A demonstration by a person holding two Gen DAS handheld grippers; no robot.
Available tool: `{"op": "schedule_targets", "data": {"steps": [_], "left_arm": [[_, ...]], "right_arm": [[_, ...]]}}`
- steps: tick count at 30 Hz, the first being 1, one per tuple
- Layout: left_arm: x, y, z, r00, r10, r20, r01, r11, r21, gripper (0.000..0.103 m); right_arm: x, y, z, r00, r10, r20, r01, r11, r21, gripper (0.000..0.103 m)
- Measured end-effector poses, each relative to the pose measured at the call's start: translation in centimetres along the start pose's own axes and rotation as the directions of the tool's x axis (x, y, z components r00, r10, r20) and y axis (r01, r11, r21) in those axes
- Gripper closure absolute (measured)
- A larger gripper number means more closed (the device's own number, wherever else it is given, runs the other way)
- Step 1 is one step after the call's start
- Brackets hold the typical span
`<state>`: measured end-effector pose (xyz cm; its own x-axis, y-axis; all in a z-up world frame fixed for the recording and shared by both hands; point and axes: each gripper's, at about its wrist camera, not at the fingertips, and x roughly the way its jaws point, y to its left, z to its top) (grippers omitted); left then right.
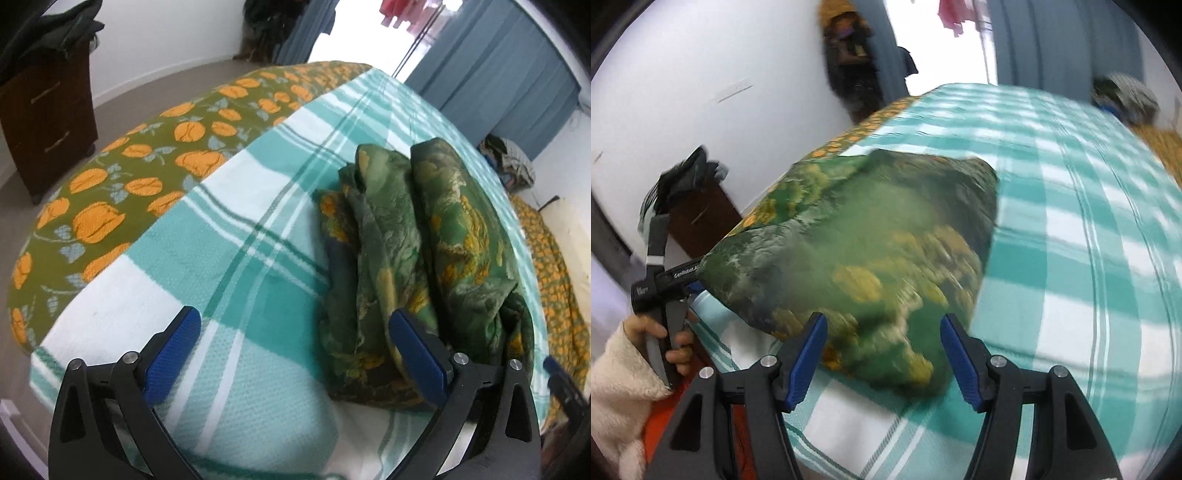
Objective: Fold large clothes
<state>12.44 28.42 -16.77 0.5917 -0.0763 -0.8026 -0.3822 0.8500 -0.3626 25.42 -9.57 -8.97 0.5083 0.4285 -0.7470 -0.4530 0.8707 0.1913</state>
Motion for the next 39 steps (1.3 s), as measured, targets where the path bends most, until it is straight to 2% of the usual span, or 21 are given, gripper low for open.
{"op": "schedule_targets", "data": {"steps": [1, 4, 7, 9, 10, 11, 13, 15, 16, 18, 19, 20, 23, 24, 25, 27, 31, 35, 39], "left_arm": [[-0.3, 0.1, 0.0, 1.0, 0.0, -0.003, 0.0, 1.0, 0.001, 0.001], [-1.5, 1.0, 0.2, 0.996, -0.091, 0.011, 0.092, 0.995, -0.027, 0.001], [-1.8, 2.1, 1.1, 0.973, -0.228, 0.023, 0.229, 0.969, -0.093, 0.001], [-1.4, 2.4, 1.6, 0.949, -0.316, 0.014, 0.315, 0.94, -0.133, 0.001], [-1.0, 2.4, 1.9, 0.93, -0.367, 0.006, 0.364, 0.92, -0.147, 0.001], [-0.3, 2.2, 2.2, 0.916, -0.402, -0.014, 0.395, 0.906, -0.151, 0.001], [0.9, 1.5, 2.7, 0.895, -0.442, -0.062, 0.431, 0.891, -0.141, 0.001], [2.5, 0.8, 3.0, 0.864, -0.491, -0.112, 0.476, 0.869, -0.137, 0.001], [3.7, 0.5, 3.2, 0.859, -0.493, -0.142, 0.475, 0.869, -0.141, 0.001], [5.5, 0.2, 3.4, 0.869, -0.464, -0.173, 0.442, 0.884, -0.151, 0.002], [6.0, 0.1, 3.5, 0.86, -0.478, -0.177, 0.455, 0.876, -0.159, 0.002], [6.3, -0.1, 3.6, 0.844, -0.505, -0.178, 0.48, 0.861, -0.168, 0.002], [7.8, -1.1, 4.0, 0.781, -0.59, -0.204, 0.561, 0.807, -0.185, 0.001], [8.1, -1.5, 4.0, 0.775, -0.594, -0.216, 0.566, 0.804, -0.181, 0.001], [8.5, -2.0, 4.1, 0.776, -0.587, -0.233, 0.563, 0.81, -0.164, 0.001], [9.2, -2.9, 4.1, 0.792, -0.556, -0.252, 0.542, 0.83, -0.128, 0.0], [9.5, -3.8, 4.3, 0.817, -0.517, -0.253, 0.509, 0.855, -0.101, 0.0], [10.6, -4.7, 3.9, 0.859, -0.431, -0.276, 0.434, 0.899, -0.054, 0.0], [11.5, -5.1, 4.0, 0.851, -0.423, -0.311, 0.42, 0.904, -0.079, 0.0]], "right_arm": [[0.4, 0.5, 0.7, 0.999, 0.032, -0.013, -0.032, 0.999, -0.008, 0.038], [1.7, 1.8, 2.8, 0.996, 0.085, -0.027, -0.085, 0.996, -0.015, 0.038], [3.5, 4.1, 4.6, 0.995, 0.095, 0.009, -0.094, 0.993, -0.075, 0.038], [5.5, 5.4, 4.9, 0.989, 0.15, -0.009, -0.15, 0.984, -0.092, 0.038], [7.8, 6.5, 4.7, 0.971, 0.224, -0.08, -0.231, 0.969, -0.091, 0.038], [9.1, 7.2, 4.3, 0.961, 0.247, -0.125, -0.259, 0.961, -0.092, 0.038], [11.8, 9.0, 2.8, 0.963, 0.192, -0.188, -0.222, 0.963, -0.156, 0.038], [12.6, 10.1, 1.7, 0.973, 0.134, -0.188, -0.175, 0.958, -0.225, 0.037], [12.6, 10.1, 1.5, 0.976, 0.125, -0.178, -0.165, 0.959, -0.229, 0.037], [12.5, 9.8, 1.6, 0.974, 0.134, -0.184, -0.172, 0.962, -0.211, 0.037], [12.6, 9.6, 1.7, 0.971, 0.141, -0.193, -0.18, 0.962, -0.203, 0.037], [12.6, 9.5, 1.7, 0.97, 0.144, -0.198, -0.184, 0.962, -0.201, 0.037], [12.7, 9.4, 1.6, 0.968, 0.147, -0.205, -0.189, 0.961, -0.203, 0.037], [12.8, 9.4, 1.6, 0.969, 0.144, -0.203, -0.186, 0.961, -0.204, 0.037], [12.8, 9.5, 1.5, 0.97, 0.14, -0.201, -0.181, 0.962, -0.205, 0.037], [12.9, 9.7, 1.6, 0.971, 0.133, -0.198, -0.174, 0.963, -0.207, 0.037], [12.8, 9.8, 1.5, 0.974, 0.123, -0.193, -0.164, 0.963, -0.215, 0.037], [12.8, 10.4, 1.3, 0.977, 0.107, -0.186, -0.148, 0.963, -0.224, 0.037], [12.7, 10.3, 1.5, 0.979, 0.101, -0.179, -0.139, 0.967, -0.213, 0.037]]}}
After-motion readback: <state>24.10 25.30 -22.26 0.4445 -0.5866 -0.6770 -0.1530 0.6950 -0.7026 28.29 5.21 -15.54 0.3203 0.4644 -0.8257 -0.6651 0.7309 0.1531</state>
